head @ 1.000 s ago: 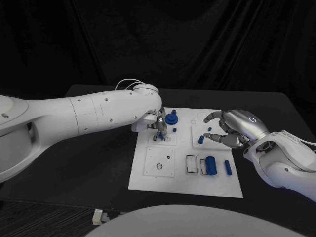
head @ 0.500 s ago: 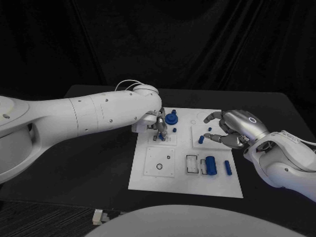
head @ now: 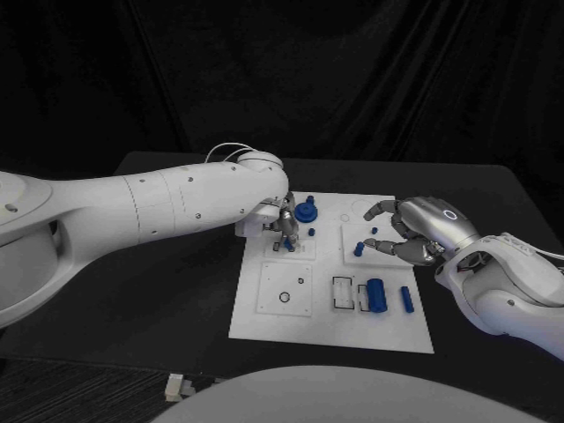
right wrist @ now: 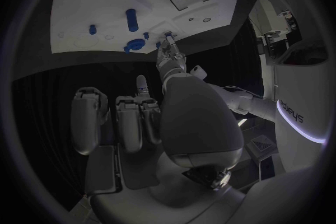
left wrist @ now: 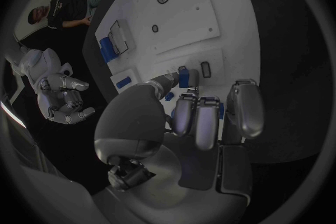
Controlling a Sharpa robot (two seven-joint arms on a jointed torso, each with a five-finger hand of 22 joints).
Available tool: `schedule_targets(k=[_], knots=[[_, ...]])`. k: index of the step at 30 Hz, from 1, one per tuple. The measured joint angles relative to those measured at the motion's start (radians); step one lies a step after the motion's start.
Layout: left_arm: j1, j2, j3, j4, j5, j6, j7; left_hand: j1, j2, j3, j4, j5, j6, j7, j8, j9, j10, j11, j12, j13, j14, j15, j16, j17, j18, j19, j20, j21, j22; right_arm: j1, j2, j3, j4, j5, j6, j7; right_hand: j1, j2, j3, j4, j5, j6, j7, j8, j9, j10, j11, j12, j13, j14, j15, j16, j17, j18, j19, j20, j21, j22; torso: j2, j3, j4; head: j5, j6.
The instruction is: Assemble the parts on the task board
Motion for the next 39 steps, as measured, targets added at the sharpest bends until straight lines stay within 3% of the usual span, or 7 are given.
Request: schedule_targets(k=[23,30,32,39], knots=[[-0.003,0.007,-0.001,-0.003,-0.001,0.001,0.000,-0.008,0.000,-0.025,0.008,-0.025,0.021,-0.018,-0.015,-0.004,0.000,0.000,0.000,0.000,0.000,0.000,0.000,0.000,0.000,0.000,0.000,-0.003,0.000,-0.001,0.002,0.000,-0.002,0.000,0.011,-0.008,0.000,0.000,0.000,0.000,0.000,0.000,0.000,0.000,-0.001,0.000,0.000,0.000,0.001,0.000,0.000,-0.004,0.000,0.000,0.000,0.000,-0.005,0.000,0.000,-0.0001,0.0001,0.000,0.000],[-0.004,0.008,-0.001,-0.004,-0.001,0.002,-0.001,-0.009,-0.001,-0.042,0.017,-0.060,0.034,-0.024,-0.031,-0.006,0.000,0.000,0.000,0.000,0.000,0.000,-0.003,0.000,0.000,0.000,0.000,-0.010,0.000,-0.001,0.002,0.000,-0.003,0.000,0.014,-0.009,0.003,0.003,0.003,0.003,0.000,0.000,0.000,0.000,-0.002,0.000,0.000,0.000,0.001,0.000,0.000,-0.004,0.000,0.000,0.000,0.000,-0.005,0.000,0.000,-0.0001,0.0002,0.001,0.000],[-0.004,0.008,0.000,-0.004,-0.001,0.002,-0.001,-0.019,0.000,-0.055,0.031,-0.096,0.042,-0.023,-0.042,-0.007,-0.002,0.002,-0.003,0.000,0.000,0.000,-0.004,0.000,0.000,0.000,0.000,-0.010,0.000,-0.001,0.002,0.000,-0.003,0.000,0.014,-0.009,0.004,0.004,0.003,0.003,0.000,0.000,0.000,0.000,-0.002,0.000,0.000,0.000,0.001,0.000,0.000,-0.004,0.000,0.000,0.000,0.000,-0.005,0.000,0.000,-0.0002,0.0001,0.001,0.000],[-0.006,0.009,0.000,-0.007,-0.002,0.003,-0.002,-0.057,0.002,-0.123,0.076,-0.165,0.058,-0.024,-0.073,-0.013,-0.007,0.007,-0.004,0.000,0.000,0.000,-0.009,0.000,0.000,-0.001,0.001,-0.016,0.000,-0.001,0.002,0.000,-0.004,0.000,0.016,-0.010,0.004,0.004,0.003,0.003,0.000,0.000,0.000,0.000,-0.002,0.000,0.000,0.000,0.000,0.000,0.000,-0.004,0.000,0.000,0.000,0.000,-0.005,0.000,0.000,-0.0002,0.0000,0.001,0.000]])
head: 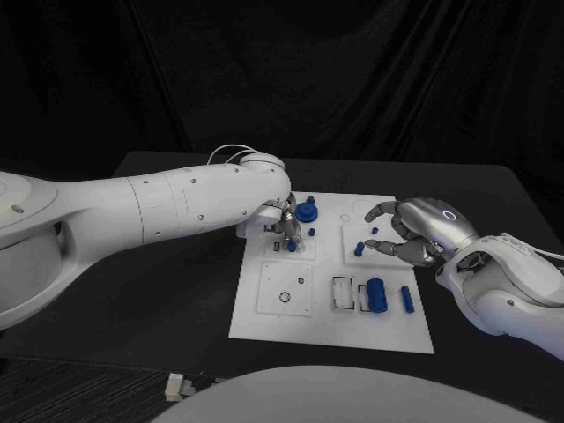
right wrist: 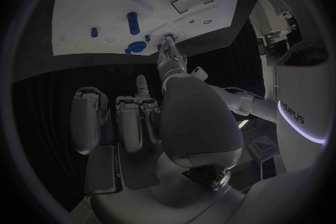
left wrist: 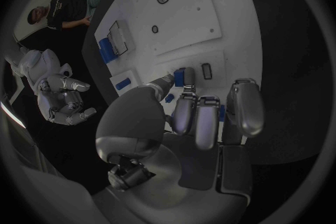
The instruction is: Assemble the parts on the task board
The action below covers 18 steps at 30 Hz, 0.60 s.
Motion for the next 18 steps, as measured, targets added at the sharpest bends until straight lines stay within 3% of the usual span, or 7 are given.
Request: schedule_targets(k=[9,15,18], knots=[[-0.002,0.002,-0.001,-0.003,0.000,0.005,0.000,-0.050,0.004,-0.082,0.054,-0.063,0.002,0.010,-0.033,-0.005,-0.005,0.005,-0.008,0.000,0.000,0.000,-0.007,0.000,0.000,-0.003,0.003,-0.010,0.000,0.000,0.000,0.000,0.000,0.000,0.003,0.000,0.000,0.000,-0.003,0.003,0.000,0.000,0.000,0.000,0.000,0.000,0.000,0.000,0.000,0.000,0.000,0.000,0.000,0.000,0.000,0.000,0.000,0.000,0.000,0.0000,0.0000,0.000,0.000],[-0.003,0.002,-0.001,-0.005,0.000,0.009,0.000,-0.065,0.008,-0.108,0.074,-0.064,0.006,0.013,-0.038,0.000,-0.009,0.009,-0.009,0.001,0.000,0.000,-0.007,0.000,0.000,-0.003,0.003,-0.010,0.000,0.000,0.001,0.000,-0.001,0.000,0.006,0.000,0.000,0.000,-0.003,0.003,0.000,0.000,0.000,0.000,0.000,0.000,0.000,0.000,0.000,0.000,0.000,0.000,0.000,0.000,0.000,0.000,0.000,0.000,0.000,0.0000,0.0000,0.001,0.000],[-0.003,0.002,-0.001,-0.005,0.000,0.011,0.000,-0.065,0.008,-0.125,0.079,-0.064,0.019,0.007,-0.025,0.025,-0.012,0.005,-0.012,0.001,0.000,0.000,-0.007,0.000,0.000,-0.003,0.003,-0.010,0.000,0.000,0.001,0.000,-0.001,0.000,0.007,0.000,0.000,0.000,-0.003,0.003,0.000,0.000,0.000,0.000,0.000,0.000,0.000,0.000,0.000,0.000,0.000,0.000,0.000,0.000,0.000,0.000,0.000,0.000,0.000,-0.0001,0.0001,0.001,0.000]])
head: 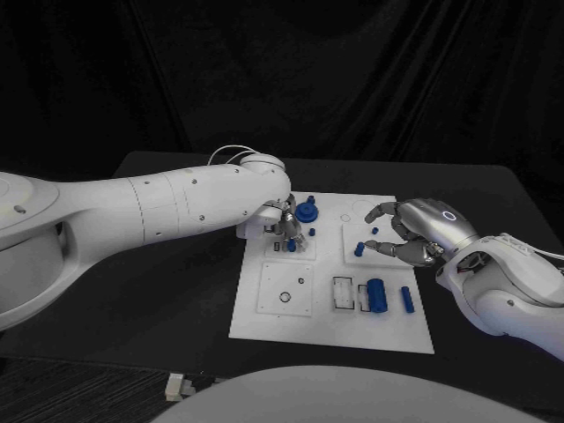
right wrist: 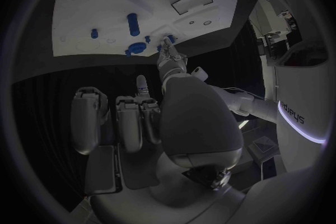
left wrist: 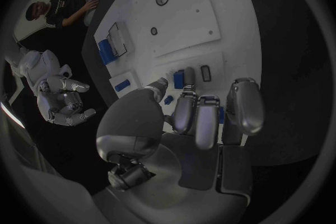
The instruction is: Assemble the parts on the task board
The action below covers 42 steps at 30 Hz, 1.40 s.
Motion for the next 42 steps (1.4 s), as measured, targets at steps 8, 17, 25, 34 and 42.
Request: schedule_targets(k=[8,17,25,34,42], knots=[[0.000,0.000,0.000,-0.002,0.000,0.005,0.000,0.015,0.023,-0.039,0.005,0.000,0.013,-0.013,0.077,0.114,0.007,-0.014,0.000,0.000,-0.004,-0.005,0.000,0.000,0.000,0.004,-0.004,0.000,0.000,-0.001,0.001,0.000,-0.001,0.000,0.004,0.000,0.000,0.000,0.000,0.000,0.000,0.000,0.000,0.000,0.000,0.000,0.000,0.000,0.000,0.000,0.000,0.000,0.000,0.000,0.000,0.000,0.000,0.000,0.000,0.0000,0.0000,0.000,0.000],[-0.001,0.000,0.000,-0.004,0.000,0.011,0.000,0.029,0.037,-0.054,0.011,0.004,0.017,-0.028,0.137,0.214,0.011,-0.025,0.000,0.000,0.000,-0.011,0.000,0.000,0.000,0.011,-0.011,0.000,0.000,-0.006,0.002,0.000,-0.004,0.000,0.008,0.000,0.000,0.000,-0.003,0.003,0.000,0.000,0.000,0.004,0.000,0.000,0.000,0.000,0.000,0.000,0.000,0.000,0.000,0.000,0.004,-0.004,0.000,0.000,0.001,0.0000,0.0002,-0.001,0.000],[-0.001,0.001,0.000,-0.005,0.000,0.011,0.000,0.033,0.041,-0.059,0.012,0.009,0.014,-0.032,0.152,0.246,0.015,-0.028,0.000,0.000,0.000,-0.018,0.000,0.000,0.000,0.011,-0.011,0.000,0.000,-0.008,0.002,0.000,-0.006,0.000,0.010,-0.001,0.000,0.000,-0.003,0.003,0.000,0.000,0.000,0.004,0.000,0.000,0.000,0.000,0.000,0.000,0.000,0.000,0.000,0.000,0.004,-0.004,0.000,0.000,0.001,-0.0001,0.0002,0.001,0.000],[-0.001,-0.019,0.000,0.018,0.000,0.007,0.000,0.013,0.029,-0.100,0.042,0.000,0.010,-0.035,0.158,0.277,0.019,-0.032,0.008,0.000,0.000,-0.018,0.000,0.000,0.000,0.018,-0.018,0.012,0.000,-0.009,-0.001,0.000,-0.006,0.000,0.011,0.000,0.000,0.000,-0.003,0.003,0.000,0.006,-0.002,0.004,-0.001,0.001,-0.001,-0.004,0.000,0.000,0.000,0.000,0.000,0.000,0.004,-0.004,0.000,0.001,0.000,-0.0001,0.0001,0.001,0.000],[0.024,-0.115,-0.001,0.142,0.000,-0.032,0.000,-0.051,0.003,-0.182,0.069,-0.007,0.010,-0.035,0.164,0.314,0.028,-0.041,0.013,0.000,0.000,-0.025,0.004,0.000,0.000,0.027,-0.027,0.026,0.000,-0.009,-0.018,0.000,0.001,0.000,0.009,0.000,0.000,0.000,-0.003,0.003,0.000,0.007,0.000,0.004,-0.001,0.004,-0.004,-0.004,0.000,0.000,0.000,0.000,0.000,0.000,0.004,-0.004,0.000,0.001,0.000,0.0002,0.0000,-0.002,0.000]])
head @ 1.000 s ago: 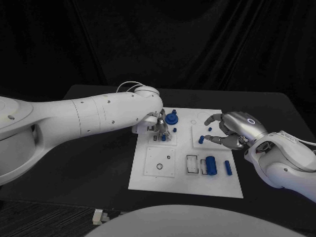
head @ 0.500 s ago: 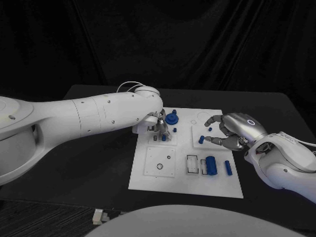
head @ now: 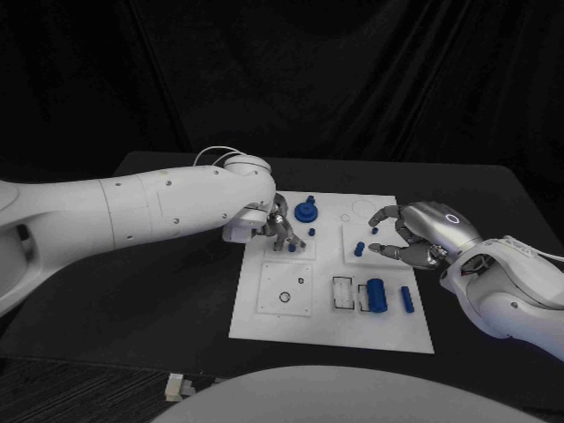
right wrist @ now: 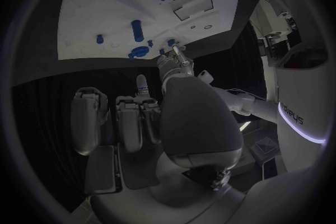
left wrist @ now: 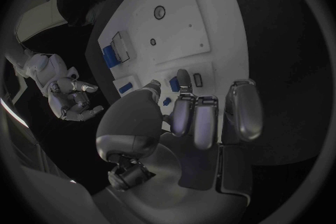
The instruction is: Assemble the parts on the task board
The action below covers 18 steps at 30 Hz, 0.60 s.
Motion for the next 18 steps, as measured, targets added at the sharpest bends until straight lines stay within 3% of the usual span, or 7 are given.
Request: schedule_targets(k=[5,8,11,14,18], knots=[[0.061,-0.075,0.001,0.090,-0.004,-0.071,0.005,-0.016,-0.001,-0.037,-0.001,0.000,-0.025,-0.007,0.000,0.016,0.014,0.000,0.030,0.000,-0.004,-0.004,0.025,0.000,0.000,0.013,-0.005,0.035,0.000,0.000,-0.010,0.000,0.005,0.000,-0.003,0.000,0.000,0.000,-0.004,0.004,0.000,0.000,0.000,0.000,-0.001,0.000,0.000,0.000,0.000,0.000,-0.007,0.000,0.000,0.000,0.000,0.000,0.000,0.000,0.000,0.0000,0.0001,-0.005,0.000],[0.103,-0.121,0.002,0.132,-0.009,-0.121,0.016,0.003,0.018,-0.043,-0.003,0.000,-0.027,-0.005,0.000,0.029,0.014,0.000,0.051,0.000,-0.004,-0.004,0.043,0.000,0.000,0.014,-0.003,0.073,0.000,0.000,-0.015,0.000,0.006,0.000,-0.005,0.000,0.000,0.000,-0.004,0.004,0.000,0.000,0.000,0.000,-0.001,0.000,0.000,0.000,0.000,0.000,-0.007,0.000,0.000,0.000,0.000,0.000,0.000,0.000,-0.001,-0.0001,0.0001,-0.007,0.000],[0.142,-0.149,0.003,0.148,-0.013,-0.152,0.029,0.047,0.036,-0.044,-0.003,0.028,-0.027,-0.005,0.008,0.048,0.017,-0.003,0.075,0.000,0.000,-0.007,0.063,0.000,0.000,0.016,-0.005,0.109,0.000,0.000,-0.017,0.000,0.006,0.000,-0.007,0.000,0.000,0.000,-0.006,0.006,0.000,0.000,0.000,0.000,-0.002,0.000,0.000,0.000,0.000,0.000,-0.007,0.000,0.000,0.000,0.000,0.000,0.000,0.000,-0.001,0.0000,0.0000,-0.007,0.000],[0.159,-0.148,0.003,0.123,-0.017,-0.160,0.036,0.085,0.041,-0.053,-0.004,0.051,-0.017,-0.015,0.013,0.060,0.021,-0.008,0.130,0.000,-0.002,-0.013,0.088,0.000,-0.017,0.020,-0.009,0.157,0.000,0.000,-0.017,0.000,0.005,0.001,-0.007,0.001,0.000,0.000,-0.006,0.006,0.000,0.000,0.000,0.000,-0.002,0.000,0.000,0.000,0.000,0.000,-0.007,0.000,0.000,0.000,0.000,0.000,0.000,0.000,-0.001,0.0000,0.0000,-0.002,0.000],[0.161,-0.113,0.002,0.034,-0.020,-0.150,0.039,0.107,0.047,-0.070,-0.002,0.057,0.001,-0.028,-0.010,0.053,0.018,-0.017,0.158,0.000,0.002,-0.023,0.089,0.000,-0.017,0.021,-0.018,0.199,0.000,0.000,-0.016,0.000,0.005,0.002,-0.008,0.002,0.000,0.000,-0.006,0.006,0.000,0.000,0.000,0.000,-0.002,0.000,0.000,0.000,0.001,0.000,-0.007,0.000,0.000,0.000,0.000,0.000,0.000,0.000,-0.001,0.0002,-0.0001,0.003,0.000]])
